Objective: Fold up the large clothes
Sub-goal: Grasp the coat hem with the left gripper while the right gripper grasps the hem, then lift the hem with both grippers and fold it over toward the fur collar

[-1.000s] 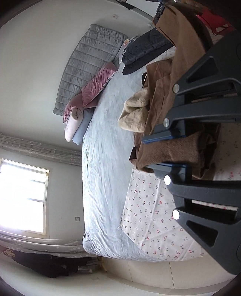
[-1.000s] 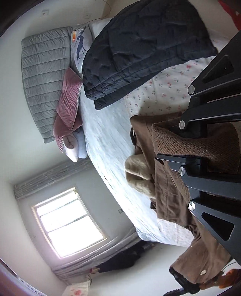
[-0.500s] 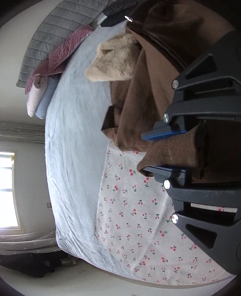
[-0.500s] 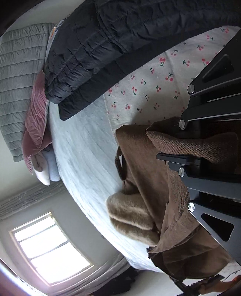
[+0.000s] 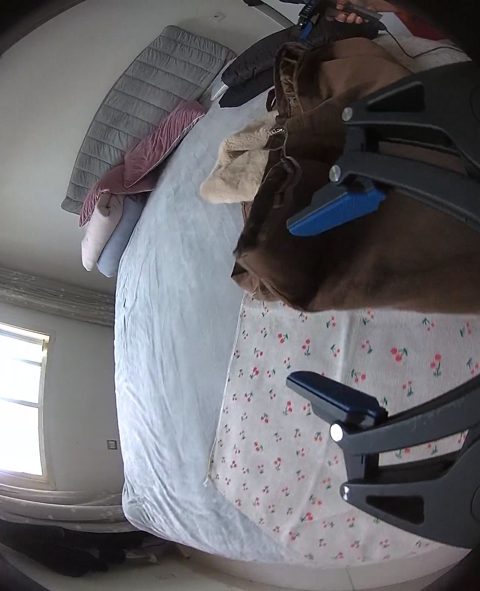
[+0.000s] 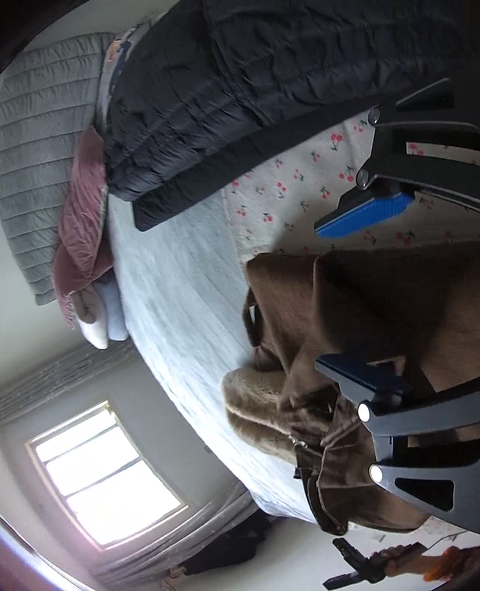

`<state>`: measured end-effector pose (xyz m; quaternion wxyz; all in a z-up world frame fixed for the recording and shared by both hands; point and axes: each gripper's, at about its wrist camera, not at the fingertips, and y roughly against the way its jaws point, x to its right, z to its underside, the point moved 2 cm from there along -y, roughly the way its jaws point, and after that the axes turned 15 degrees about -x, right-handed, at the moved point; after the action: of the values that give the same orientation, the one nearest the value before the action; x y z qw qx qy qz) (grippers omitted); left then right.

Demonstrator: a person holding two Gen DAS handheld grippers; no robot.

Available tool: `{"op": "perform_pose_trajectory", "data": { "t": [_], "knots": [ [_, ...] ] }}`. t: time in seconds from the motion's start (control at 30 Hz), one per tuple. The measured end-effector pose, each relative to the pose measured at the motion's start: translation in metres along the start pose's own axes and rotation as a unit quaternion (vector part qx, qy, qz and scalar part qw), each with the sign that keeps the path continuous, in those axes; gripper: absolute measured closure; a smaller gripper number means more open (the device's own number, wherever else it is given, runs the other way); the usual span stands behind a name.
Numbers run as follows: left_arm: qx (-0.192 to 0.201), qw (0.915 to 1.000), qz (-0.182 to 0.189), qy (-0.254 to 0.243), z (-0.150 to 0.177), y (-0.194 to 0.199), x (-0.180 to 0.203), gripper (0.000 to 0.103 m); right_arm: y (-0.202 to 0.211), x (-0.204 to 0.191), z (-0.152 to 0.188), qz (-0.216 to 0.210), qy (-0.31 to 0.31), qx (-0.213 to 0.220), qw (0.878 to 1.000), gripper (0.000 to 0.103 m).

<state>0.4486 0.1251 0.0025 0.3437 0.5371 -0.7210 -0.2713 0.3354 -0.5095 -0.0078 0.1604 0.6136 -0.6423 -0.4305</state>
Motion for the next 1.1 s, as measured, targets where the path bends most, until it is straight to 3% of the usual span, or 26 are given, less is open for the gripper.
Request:
{"op": "perform_pose_trajectory", "data": {
  "t": [0.13, 0.3, 0.43, 0.5, 0.53, 0.6, 0.63, 0.7, 0.83, 0.97, 1.1],
  "knots": [
    [-0.04, 0.998, -0.03, -0.04, 0.001, -0.015, -0.012, 0.023, 0.0, 0.002, -0.002, 0.026, 0.037, -0.021, 0.999, 0.031],
    [-0.087, 0.9938, -0.002, -0.07, 0.0, -0.066, 0.007, 0.023, -0.043, -0.017, -0.017, 0.059, 0.08, -0.073, 0.992, 0.031],
    [-0.091, 0.9936, -0.007, -0.068, -0.015, -0.091, 0.028, 0.027, -0.086, -0.033, -0.035, 0.105, 0.111, -0.1, 0.983, 0.032],
    [-0.1, 0.993, -0.002, -0.064, -0.022, -0.102, 0.036, 0.035, -0.101, -0.037, -0.042, 0.12, 0.112, -0.102, 0.981, 0.036],
    [-0.107, 0.9923, 0.001, -0.063, -0.025, -0.106, 0.04, 0.046, -0.109, -0.039, -0.044, 0.117, 0.106, -0.105, 0.982, 0.043],
    [-0.119, 0.9906, -0.014, -0.066, -0.027, -0.111, 0.046, 0.078, -0.117, -0.042, -0.043, 0.117, 0.101, -0.11, 0.982, 0.066],
    [-0.122, 0.9898, -0.032, -0.067, -0.026, -0.11, 0.051, 0.095, -0.12, -0.046, -0.041, 0.126, 0.105, -0.111, 0.98, 0.083],
    [-0.084, 0.9912, -0.087, -0.052, -0.024, -0.09, 0.057, 0.096, -0.108, -0.056, -0.033, 0.191, 0.113, -0.081, 0.972, 0.091],
    [0.017, 0.9923, -0.102, -0.067, -0.034, -0.034, 0.085, 0.096, -0.06, -0.088, -0.025, 0.271, 0.138, 0.029, 0.952, 0.093],
    [0.082, 0.9821, -0.152, -0.075, -0.069, -0.011, 0.109, 0.096, -0.03, -0.115, -0.043, 0.303, 0.131, 0.112, 0.937, 0.094],
    [0.13, 0.9721, -0.19, -0.046, -0.112, -0.015, 0.11, 0.096, -0.022, -0.12, -0.085, 0.329, 0.102, 0.169, 0.923, 0.094]
  ]
}}
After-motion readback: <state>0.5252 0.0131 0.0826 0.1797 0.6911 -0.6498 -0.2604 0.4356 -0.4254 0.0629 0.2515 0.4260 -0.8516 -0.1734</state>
